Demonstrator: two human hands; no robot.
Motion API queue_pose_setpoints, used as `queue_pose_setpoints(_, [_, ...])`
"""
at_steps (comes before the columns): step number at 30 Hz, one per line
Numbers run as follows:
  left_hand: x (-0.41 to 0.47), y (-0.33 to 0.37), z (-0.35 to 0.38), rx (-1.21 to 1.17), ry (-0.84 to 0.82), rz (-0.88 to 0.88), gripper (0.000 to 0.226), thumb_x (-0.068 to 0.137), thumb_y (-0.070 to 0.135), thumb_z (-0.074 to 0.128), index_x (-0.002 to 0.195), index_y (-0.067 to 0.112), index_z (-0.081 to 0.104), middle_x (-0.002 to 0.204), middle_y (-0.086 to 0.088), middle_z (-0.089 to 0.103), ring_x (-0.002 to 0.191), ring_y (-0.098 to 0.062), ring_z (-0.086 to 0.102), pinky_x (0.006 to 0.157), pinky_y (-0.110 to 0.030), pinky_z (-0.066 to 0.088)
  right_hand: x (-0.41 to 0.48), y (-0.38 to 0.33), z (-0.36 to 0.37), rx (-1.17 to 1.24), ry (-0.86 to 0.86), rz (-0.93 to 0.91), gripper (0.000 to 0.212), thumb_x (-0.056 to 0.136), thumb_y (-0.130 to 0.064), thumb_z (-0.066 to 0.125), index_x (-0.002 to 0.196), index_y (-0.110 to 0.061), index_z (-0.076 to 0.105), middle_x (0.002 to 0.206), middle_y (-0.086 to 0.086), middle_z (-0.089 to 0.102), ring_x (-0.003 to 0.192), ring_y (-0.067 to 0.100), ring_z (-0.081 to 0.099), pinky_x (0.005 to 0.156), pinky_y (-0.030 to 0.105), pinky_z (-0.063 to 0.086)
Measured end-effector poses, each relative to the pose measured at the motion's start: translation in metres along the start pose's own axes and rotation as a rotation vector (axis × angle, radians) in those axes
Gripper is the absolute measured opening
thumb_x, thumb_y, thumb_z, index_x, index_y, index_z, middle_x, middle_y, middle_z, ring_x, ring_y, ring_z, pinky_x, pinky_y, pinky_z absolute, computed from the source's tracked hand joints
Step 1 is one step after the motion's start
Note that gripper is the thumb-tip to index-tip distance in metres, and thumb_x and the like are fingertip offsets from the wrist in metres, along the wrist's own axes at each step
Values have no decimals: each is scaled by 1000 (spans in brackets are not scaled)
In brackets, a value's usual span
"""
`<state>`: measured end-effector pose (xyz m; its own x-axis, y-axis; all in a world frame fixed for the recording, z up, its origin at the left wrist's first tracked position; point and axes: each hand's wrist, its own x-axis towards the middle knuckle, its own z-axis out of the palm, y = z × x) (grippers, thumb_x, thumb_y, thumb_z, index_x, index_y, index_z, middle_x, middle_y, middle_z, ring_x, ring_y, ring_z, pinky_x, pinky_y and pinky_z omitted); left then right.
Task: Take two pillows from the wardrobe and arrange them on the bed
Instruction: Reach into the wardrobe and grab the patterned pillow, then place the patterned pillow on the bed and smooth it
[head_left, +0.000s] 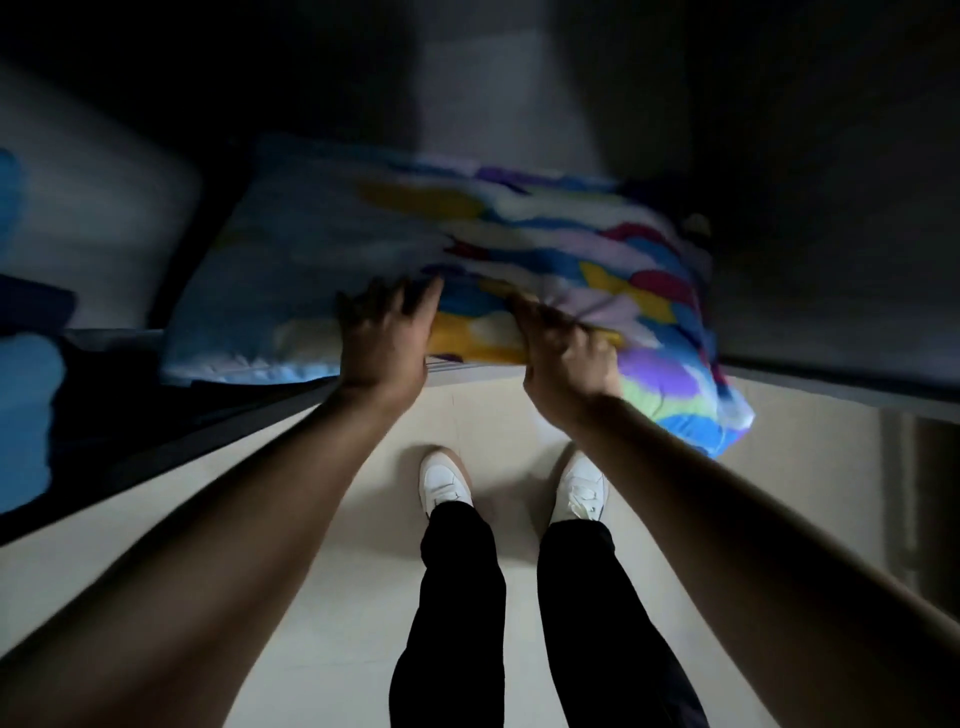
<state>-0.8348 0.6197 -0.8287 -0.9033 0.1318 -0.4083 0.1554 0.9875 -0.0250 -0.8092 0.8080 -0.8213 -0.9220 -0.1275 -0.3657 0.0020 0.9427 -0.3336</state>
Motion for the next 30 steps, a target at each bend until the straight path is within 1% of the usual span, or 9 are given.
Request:
queue_pose_setpoints(3, [-23,4,-27,7,-40,63,63,85,9,57,144,25,41,127,-19,57,117,-39,51,107,-55,32,-34,-10,-14,21,-81,85,77,80,-7,57,148,-36,37,118,9,68,92,40,68,67,40,53])
queue_pose_setpoints(6, [-43,14,-65,55,-143,179,58,85,28,63,140,28,43,125,-15,60,114,-38,55,100,-50,38,-72,-14,-35,9,-189,176,78,83,-15,58,151,-40,29,122,11,66,100,38,66,74,38,50])
queue_pose_setpoints(7, [-50,20,-76,66,-166,220,57,85,29,64,138,29,44,125,-13,61,113,-37,56,97,-47,40,-86,-13,-42,23,-208,219,76,84,-19,59,151,-40,29,125,11,65,104,38,65,77,38,50])
queue_pose_setpoints(10, [-74,43,-104,73,-203,315,44,88,20,59,131,28,51,123,-9,63,111,-34,60,95,-44,46,-131,-11,-64,100,-258,329,71,87,-30,64,151,-37,33,134,11,62,113,36,63,88,38,50])
queue_pose_setpoints(12, [-95,60,-120,85,-212,366,41,89,15,54,128,28,53,123,-7,63,111,-33,61,97,-45,45,-164,-8,-77,146,-275,382,72,87,-34,65,151,-36,32,136,10,61,117,34,62,92,38,49])
queue_pose_setpoints(15, [-131,82,-136,121,-179,441,46,85,11,57,127,30,51,120,-5,64,109,-32,62,94,-46,44,-215,-2,-95,174,-263,449,73,89,-36,64,153,-37,28,139,7,58,120,33,60,92,38,49])
queue_pose_setpoints(18, [-165,104,-142,139,-169,517,56,79,9,61,129,31,47,118,-4,65,108,-31,63,89,-43,46,-261,3,-106,186,-259,511,74,91,-30,59,154,-37,22,141,6,54,122,33,57,93,40,50])
queue_pose_setpoints(23, [-216,152,-153,182,-166,604,62,78,8,61,133,30,43,118,-4,65,106,-33,63,85,-41,48,-335,19,-124,181,-228,608,75,91,-20,54,154,-37,18,145,4,48,125,36,50,103,50,43])
queue_pose_setpoints(30, [-316,257,-214,191,-55,767,61,80,18,64,135,29,42,118,-4,66,103,-37,63,77,-40,49,-478,59,-182,147,-3,693,75,88,-15,54,152,-38,23,141,3,50,125,35,49,105,54,36])
